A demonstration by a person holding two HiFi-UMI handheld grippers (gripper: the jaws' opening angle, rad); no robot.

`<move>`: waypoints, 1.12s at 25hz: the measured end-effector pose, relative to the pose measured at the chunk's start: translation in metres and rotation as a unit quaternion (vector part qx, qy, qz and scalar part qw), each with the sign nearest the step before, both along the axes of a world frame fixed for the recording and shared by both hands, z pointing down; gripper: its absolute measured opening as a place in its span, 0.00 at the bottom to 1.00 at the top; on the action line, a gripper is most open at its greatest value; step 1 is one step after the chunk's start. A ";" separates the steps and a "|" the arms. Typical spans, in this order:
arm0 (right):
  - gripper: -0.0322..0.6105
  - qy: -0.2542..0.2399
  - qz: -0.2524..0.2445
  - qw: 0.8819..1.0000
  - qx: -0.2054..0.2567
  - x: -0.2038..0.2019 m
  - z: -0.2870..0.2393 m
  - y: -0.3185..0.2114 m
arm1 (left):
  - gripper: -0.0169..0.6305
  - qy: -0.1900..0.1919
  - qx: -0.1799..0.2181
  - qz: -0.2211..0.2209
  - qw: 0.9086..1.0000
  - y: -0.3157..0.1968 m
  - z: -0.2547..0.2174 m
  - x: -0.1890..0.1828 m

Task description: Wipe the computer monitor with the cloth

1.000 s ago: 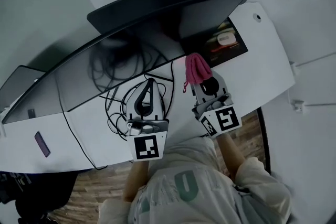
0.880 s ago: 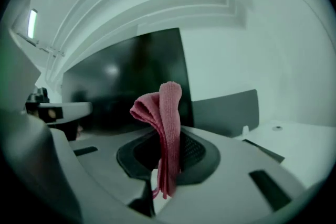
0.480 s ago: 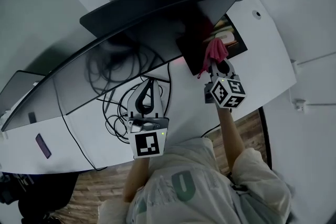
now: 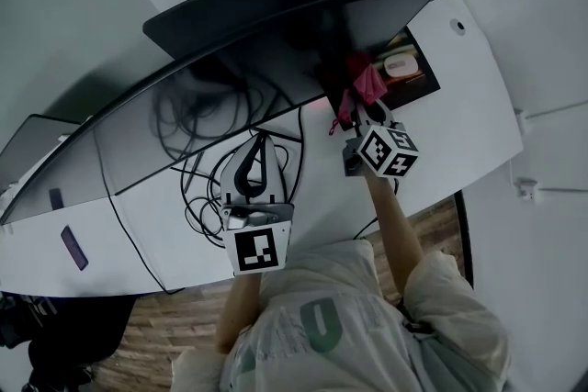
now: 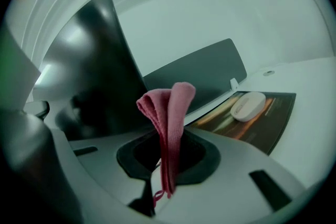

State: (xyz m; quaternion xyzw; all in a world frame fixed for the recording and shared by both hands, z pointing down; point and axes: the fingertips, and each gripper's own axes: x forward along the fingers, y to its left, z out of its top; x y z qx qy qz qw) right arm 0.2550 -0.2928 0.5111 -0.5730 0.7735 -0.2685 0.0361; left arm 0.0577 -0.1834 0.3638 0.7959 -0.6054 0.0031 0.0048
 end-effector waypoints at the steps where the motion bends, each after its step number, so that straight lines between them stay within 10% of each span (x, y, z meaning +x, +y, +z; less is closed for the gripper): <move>1: 0.14 -0.017 0.006 1.000 -0.004 -0.001 0.002 0.000 | 0.05 0.000 -0.002 -0.001 1.000 0.001 0.000 -0.002; 28: 0.14 -0.089 -0.112 0.989 -0.046 -0.103 0.026 0.025 | 0.05 -0.016 0.000 -0.032 0.999 0.009 0.003 -0.027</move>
